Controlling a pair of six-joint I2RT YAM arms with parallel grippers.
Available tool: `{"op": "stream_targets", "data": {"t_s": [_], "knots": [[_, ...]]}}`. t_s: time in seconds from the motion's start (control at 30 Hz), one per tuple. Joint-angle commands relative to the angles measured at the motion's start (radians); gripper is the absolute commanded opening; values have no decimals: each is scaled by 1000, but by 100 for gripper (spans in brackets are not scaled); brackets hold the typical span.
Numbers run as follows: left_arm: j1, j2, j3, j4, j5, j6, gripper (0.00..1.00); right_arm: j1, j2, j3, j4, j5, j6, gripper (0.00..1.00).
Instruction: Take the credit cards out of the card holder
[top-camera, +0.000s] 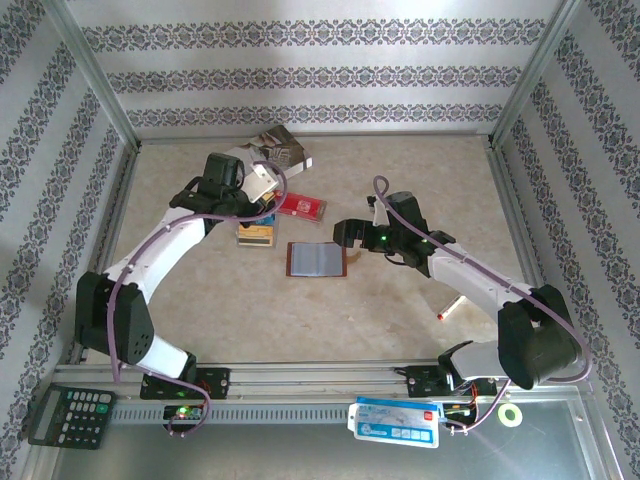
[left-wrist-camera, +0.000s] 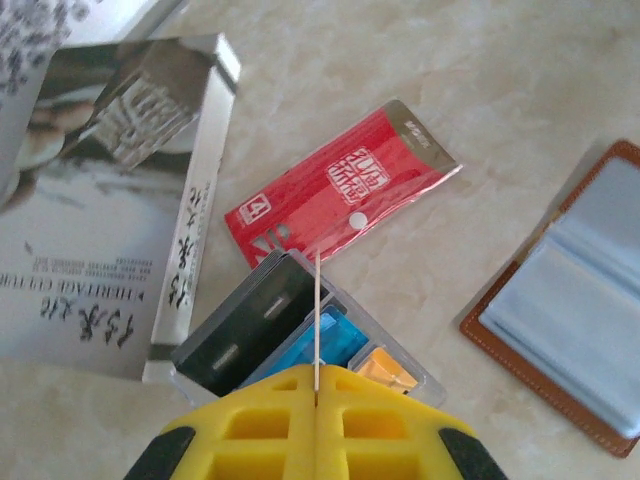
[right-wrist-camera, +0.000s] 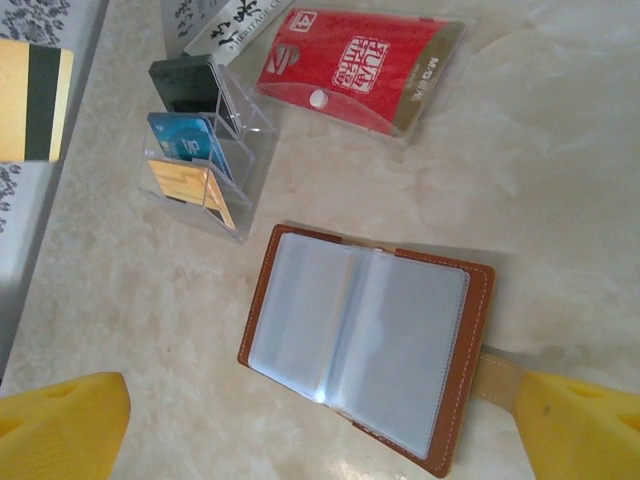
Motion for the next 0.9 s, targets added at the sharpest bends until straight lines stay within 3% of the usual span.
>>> {"op": "stream_targets", "data": {"t_s": [0.0, 0.37, 0.7, 0.87], "knots": [[27, 22, 23, -41, 106, 237, 0, -10, 0, 29, -22, 1, -37, 98], [165, 131, 132, -326, 346, 580, 0, -13, 24, 11, -2, -16, -14, 98], [167, 250, 217, -422, 342, 694, 0, -12, 64, 19, 17, -32, 31, 98], [167, 277, 175, -390, 340, 717, 0, -11, 85, 26, 23, -65, 57, 98]]}}
